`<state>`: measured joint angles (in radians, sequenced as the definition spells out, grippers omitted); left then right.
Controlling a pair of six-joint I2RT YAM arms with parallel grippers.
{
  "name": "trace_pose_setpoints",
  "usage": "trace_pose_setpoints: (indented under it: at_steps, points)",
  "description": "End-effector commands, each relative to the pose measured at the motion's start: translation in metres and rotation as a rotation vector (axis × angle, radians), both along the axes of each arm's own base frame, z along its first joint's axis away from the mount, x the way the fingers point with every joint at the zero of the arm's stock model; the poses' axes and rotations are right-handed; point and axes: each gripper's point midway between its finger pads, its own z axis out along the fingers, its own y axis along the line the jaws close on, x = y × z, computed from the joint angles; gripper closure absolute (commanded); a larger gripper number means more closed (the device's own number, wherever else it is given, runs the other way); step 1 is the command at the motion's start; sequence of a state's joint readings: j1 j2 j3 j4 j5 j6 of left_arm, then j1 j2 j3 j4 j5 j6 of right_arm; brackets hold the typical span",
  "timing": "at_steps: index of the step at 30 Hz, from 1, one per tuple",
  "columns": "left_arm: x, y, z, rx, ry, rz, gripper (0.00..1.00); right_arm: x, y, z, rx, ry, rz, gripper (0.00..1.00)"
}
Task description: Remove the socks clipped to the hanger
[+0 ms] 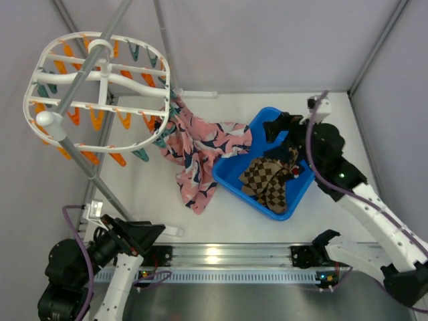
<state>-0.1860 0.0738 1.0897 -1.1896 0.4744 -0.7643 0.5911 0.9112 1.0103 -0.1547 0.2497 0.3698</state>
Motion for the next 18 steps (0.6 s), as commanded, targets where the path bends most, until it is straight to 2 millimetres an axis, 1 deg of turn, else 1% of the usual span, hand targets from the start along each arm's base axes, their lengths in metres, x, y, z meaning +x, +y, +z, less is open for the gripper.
trace_pose_setpoints:
  at_steps: [1, 2, 3, 4, 5, 6, 7, 8, 9, 10, 11, 12, 13, 14, 15, 17, 18]
  points:
    - [-0.003, -0.001, 0.01, -0.013, -0.055, -0.01, 0.02, 0.031, 0.004, -0.095, -0.095, 0.256, -0.003, 0.01]
    - [-0.004, -0.002, 0.011, -0.015, -0.056, -0.016, 0.02, 0.032, 0.016, -0.101, -0.08, 0.274, 0.042, 0.0]
    - [-0.004, -0.002, 0.011, -0.015, -0.058, -0.016, 0.02, 0.039, 0.028, -0.112, -0.08, 0.293, 0.069, 0.01]
    - [-0.005, -0.002, 0.011, -0.016, -0.059, -0.019, 0.02, 0.042, 0.044, -0.106, -0.063, 0.263, 0.11, 0.01]
    - [-0.005, -0.002, 0.011, -0.016, -0.059, -0.019, 0.02, 0.047, 0.055, -0.094, -0.063, 0.233, 0.127, 0.01]
    - [-0.005, -0.003, 0.009, -0.015, -0.056, -0.02, 0.02, 0.054, 0.069, -0.103, -0.091, 0.251, 0.145, 0.01]
    - [-0.004, -0.003, 0.009, -0.018, -0.056, -0.018, 0.02, 0.047, 0.092, -0.105, -0.125, 0.265, 0.2, 0.01]
    - [-0.004, -0.002, 0.007, -0.018, -0.052, -0.017, 0.02, 0.054, 0.108, -0.08, -0.145, 0.217, 0.23, 0.01]
    - [-0.003, -0.002, 0.006, -0.02, -0.047, -0.015, 0.02, 0.062, 0.125, -0.101, -0.201, 0.264, 0.249, 0.0]
    - [-0.004, -0.003, 0.006, -0.022, -0.045, -0.016, 0.02, 0.052, 0.14, -0.115, -0.264, 0.32, 0.287, 0.01]
    - [-0.003, -0.003, 0.005, -0.022, -0.045, -0.016, 0.02, 0.061, 0.154, -0.092, -0.274, 0.29, 0.298, 0.01]
    - [-0.004, -0.003, 0.006, -0.023, -0.048, -0.017, 0.02, 0.069, 0.165, -0.124, -0.337, 0.365, 0.307, 0.0]
    - [-0.005, -0.003, 0.006, -0.023, -0.054, -0.018, 0.02, 0.07, 0.173, -0.132, -0.363, 0.388, 0.319, 0.0]
    - [-0.006, -0.002, 0.006, -0.022, -0.058, -0.018, 0.02, 0.075, 0.177, -0.127, -0.394, 0.392, 0.317, 0.01]
    - [-0.007, -0.002, 0.006, -0.021, -0.066, -0.018, 0.02, 0.08, 0.181, -0.146, -0.424, 0.419, 0.312, 0.01]
    - [-0.008, -0.002, 0.006, -0.021, -0.071, -0.022, 0.02, 0.078, 0.193, -0.153, -0.426, 0.426, 0.336, 0.01]
    - [-0.009, -0.003, 0.006, -0.021, -0.071, -0.026, 0.02, 0.078, 0.195, -0.165, -0.432, 0.45, 0.342, 0.01]
